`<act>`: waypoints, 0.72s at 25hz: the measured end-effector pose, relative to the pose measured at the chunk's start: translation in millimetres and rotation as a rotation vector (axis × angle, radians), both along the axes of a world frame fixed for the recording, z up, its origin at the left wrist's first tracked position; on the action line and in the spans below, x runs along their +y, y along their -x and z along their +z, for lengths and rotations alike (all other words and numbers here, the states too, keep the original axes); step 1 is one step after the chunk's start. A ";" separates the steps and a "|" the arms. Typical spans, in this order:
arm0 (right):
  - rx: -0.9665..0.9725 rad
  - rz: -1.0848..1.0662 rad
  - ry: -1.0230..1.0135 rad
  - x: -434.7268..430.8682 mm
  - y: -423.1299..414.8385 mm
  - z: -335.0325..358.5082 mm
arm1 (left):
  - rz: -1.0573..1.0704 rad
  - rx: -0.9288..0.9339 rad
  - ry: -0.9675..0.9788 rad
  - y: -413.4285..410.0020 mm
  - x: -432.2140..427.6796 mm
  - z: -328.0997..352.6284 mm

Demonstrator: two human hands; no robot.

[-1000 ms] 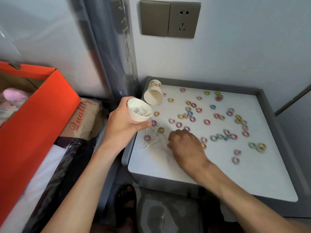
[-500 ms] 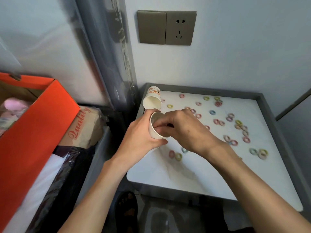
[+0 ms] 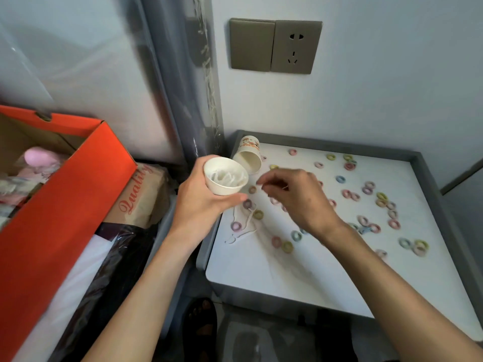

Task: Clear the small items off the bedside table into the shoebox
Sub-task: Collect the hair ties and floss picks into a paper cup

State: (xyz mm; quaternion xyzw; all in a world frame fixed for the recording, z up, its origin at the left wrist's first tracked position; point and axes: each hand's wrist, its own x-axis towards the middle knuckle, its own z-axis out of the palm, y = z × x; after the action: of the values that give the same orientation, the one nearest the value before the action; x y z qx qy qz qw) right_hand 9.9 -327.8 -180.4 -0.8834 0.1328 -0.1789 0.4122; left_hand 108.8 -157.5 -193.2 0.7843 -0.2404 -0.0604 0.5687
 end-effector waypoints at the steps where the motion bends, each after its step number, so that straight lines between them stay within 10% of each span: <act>1: 0.080 0.057 0.126 1.0 -2.8 -11.3 | 0.061 0.008 0.027 -4.8 3.4 -0.2; 18: 0.361 0.608 0.952 -5.7 -43.4 -34.4 | 0.198 0.039 0.058 -20.7 11.5 4.4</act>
State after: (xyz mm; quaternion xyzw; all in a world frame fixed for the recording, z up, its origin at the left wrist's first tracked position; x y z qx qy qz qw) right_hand 53.3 -333.5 -214.8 -0.9860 -0.1532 0.0603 -0.0258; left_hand 129.5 -146.0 -188.8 0.7860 -0.1519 -0.0122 0.5992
